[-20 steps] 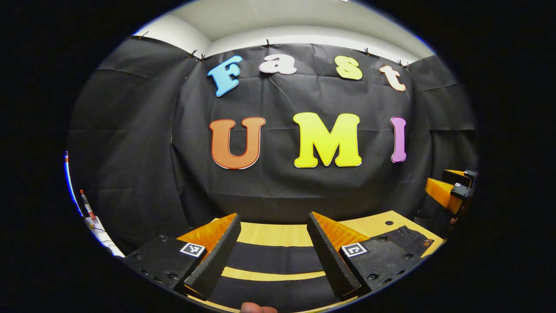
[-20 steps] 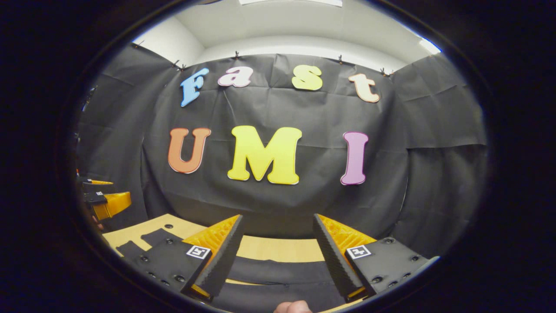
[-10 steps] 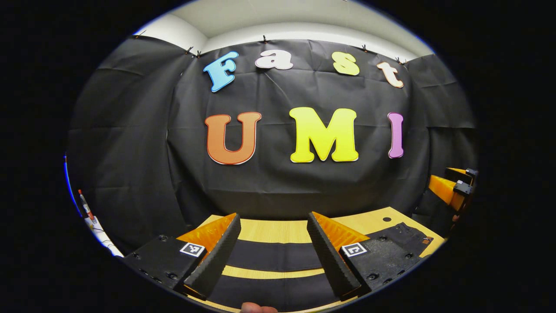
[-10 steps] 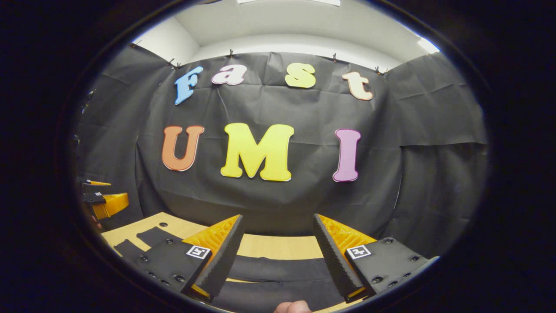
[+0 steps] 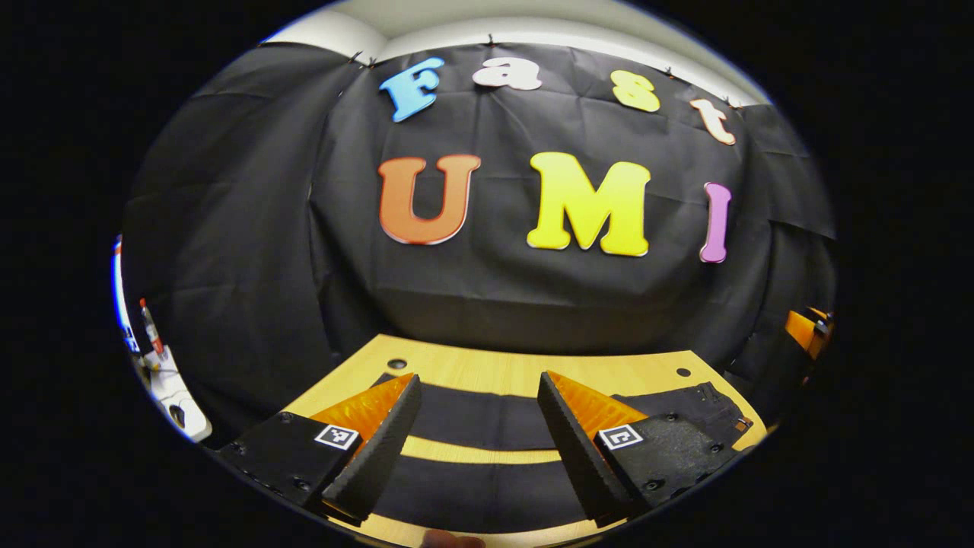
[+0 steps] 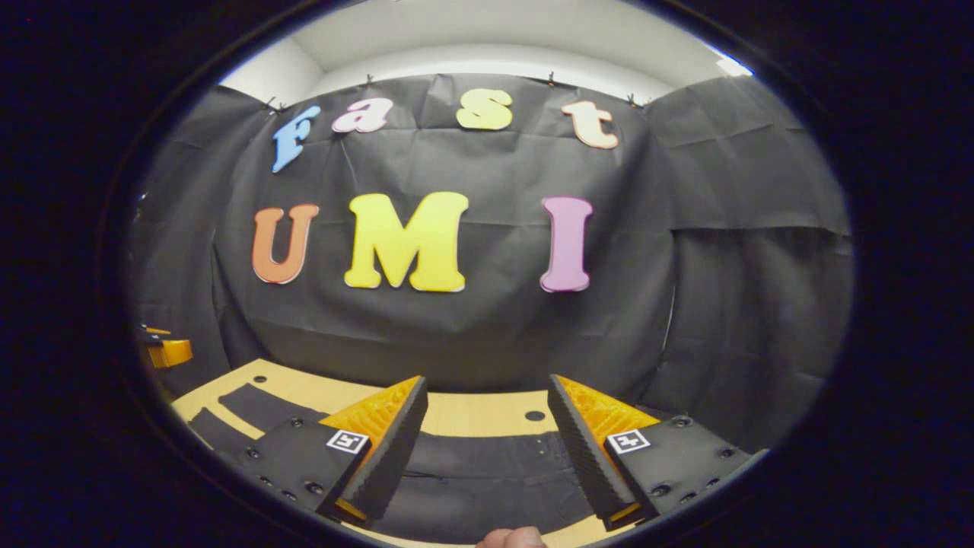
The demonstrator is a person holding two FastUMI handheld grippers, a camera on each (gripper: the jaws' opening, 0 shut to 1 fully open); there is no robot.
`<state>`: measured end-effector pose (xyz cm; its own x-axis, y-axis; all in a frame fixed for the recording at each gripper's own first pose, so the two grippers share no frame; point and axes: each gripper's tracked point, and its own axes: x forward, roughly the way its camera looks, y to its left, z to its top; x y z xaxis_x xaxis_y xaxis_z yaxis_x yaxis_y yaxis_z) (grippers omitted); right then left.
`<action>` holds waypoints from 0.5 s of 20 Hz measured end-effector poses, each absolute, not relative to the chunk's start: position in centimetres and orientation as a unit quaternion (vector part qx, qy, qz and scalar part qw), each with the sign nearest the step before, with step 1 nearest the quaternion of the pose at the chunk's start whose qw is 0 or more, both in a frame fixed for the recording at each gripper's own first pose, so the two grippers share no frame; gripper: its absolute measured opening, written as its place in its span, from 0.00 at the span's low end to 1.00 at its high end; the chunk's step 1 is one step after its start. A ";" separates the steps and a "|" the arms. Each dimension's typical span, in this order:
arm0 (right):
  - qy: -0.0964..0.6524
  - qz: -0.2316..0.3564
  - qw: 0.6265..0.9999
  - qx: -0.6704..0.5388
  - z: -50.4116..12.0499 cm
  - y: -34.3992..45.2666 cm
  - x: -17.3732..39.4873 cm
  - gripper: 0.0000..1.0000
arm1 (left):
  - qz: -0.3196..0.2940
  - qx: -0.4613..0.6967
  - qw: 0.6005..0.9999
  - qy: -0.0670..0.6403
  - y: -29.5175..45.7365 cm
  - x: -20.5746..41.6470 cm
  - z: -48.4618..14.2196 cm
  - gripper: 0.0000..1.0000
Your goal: Grasp the waist and the cuffs of the jeans and fold them to make the two legs overlap; first hold the waist and fold one-third of the jeans toward the cuffs, then hold the cuffs and fold the remaining one-third in the same direction to finish folding.
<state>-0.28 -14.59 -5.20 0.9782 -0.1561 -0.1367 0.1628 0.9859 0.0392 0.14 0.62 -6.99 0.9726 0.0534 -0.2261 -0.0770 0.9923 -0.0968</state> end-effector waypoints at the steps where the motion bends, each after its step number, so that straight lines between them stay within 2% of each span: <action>1: 0.082 -0.087 0.992 0.031 -6.3 -16.4 -0.2 0.97 | 0.049 -0.066 0.988 0.132 1.6 -0.2 -8.3 0.99; 6: 0.185 -0.093 0.974 0.091 -13.3 -23.8 -1.1 0.98 | 0.127 -0.163 0.950 0.233 6.7 -3.7 -15.1 0.99; 10: 0.304 -0.115 0.921 0.213 -22.1 -28.4 -2.9 1.00 | 0.155 -0.278 0.896 0.308 9.4 -7.3 -21.2 0.99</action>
<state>-2.87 -28.44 -22.14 0.7889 -0.0826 -0.6089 0.3417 0.8826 0.3230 -7.27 9.37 -21.23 0.7618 0.1057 -0.6391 -0.4490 0.7974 -0.4033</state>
